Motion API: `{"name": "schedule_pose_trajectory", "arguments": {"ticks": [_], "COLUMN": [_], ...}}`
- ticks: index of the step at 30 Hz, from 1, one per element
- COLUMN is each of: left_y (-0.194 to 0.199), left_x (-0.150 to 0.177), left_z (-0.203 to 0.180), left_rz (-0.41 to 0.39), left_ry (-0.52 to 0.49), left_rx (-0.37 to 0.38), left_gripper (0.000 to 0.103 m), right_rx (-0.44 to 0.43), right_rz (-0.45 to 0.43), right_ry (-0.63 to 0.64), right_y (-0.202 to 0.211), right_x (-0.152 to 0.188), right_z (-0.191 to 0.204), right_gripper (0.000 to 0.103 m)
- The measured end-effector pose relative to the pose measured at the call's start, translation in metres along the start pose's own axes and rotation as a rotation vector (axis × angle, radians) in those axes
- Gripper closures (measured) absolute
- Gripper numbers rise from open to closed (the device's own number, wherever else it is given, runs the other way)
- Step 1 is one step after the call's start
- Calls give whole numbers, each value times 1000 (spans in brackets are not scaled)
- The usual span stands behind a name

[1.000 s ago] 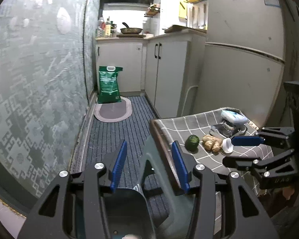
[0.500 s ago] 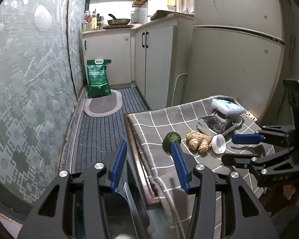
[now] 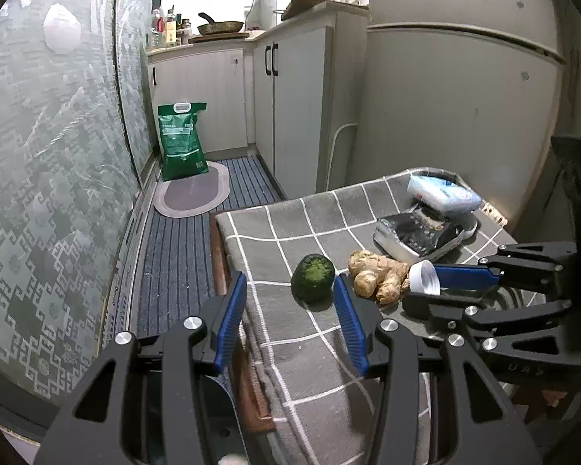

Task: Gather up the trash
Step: 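Grasp the clear plastic lid with the right gripper while the left gripper grasps the green lime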

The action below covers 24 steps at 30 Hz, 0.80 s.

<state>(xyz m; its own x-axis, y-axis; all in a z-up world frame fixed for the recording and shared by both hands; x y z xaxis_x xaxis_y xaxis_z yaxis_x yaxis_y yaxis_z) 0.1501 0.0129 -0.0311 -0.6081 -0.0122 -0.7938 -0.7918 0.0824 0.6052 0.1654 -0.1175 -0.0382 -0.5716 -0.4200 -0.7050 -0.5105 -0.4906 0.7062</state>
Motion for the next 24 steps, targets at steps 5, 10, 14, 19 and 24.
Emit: {"name": "schedule_pose_trajectory", "arguments": {"ticks": [5,10,14,19,24], "left_y": [-11,-16,-20,-28,-36], "left_x": [2,-1,-3,-3,-3], "left_z": [-2,-2,-6,-13,-15], "left_rz": [20,23,21,37,58], "left_ry": [-13,-7,-8,-22,-24], "left_rx": [-12,-16,-6,-9,-23], "left_gripper": [53,55,58,58,67], "right_rx": [-10,-15,-18,-7,5], "right_rz": [1,-21,-38,-58,-77], "right_ry": [-7,-13,-24,-40,-66], "right_y": [3,19,31,47,63], "right_x": [-1,1,5,11,17], "right_z": [-1,-7,-13,-25,-42], "right_gripper": [73,73,73,73,73]}}
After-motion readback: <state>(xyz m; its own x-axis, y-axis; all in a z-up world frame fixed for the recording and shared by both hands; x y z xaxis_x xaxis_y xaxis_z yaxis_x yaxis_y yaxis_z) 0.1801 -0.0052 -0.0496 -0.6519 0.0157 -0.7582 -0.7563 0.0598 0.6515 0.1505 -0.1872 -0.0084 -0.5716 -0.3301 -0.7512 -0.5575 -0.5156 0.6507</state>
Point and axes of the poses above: each gripper's, at about its wrist camera, not at the fingertips, and y roughly against the way its jaws point, z to its left, x to its underside, the point moved 3 cm from there along -y, roughly the way its jaws point, and after that the axes turned 4 degrees about y, right-handed, at the moved point
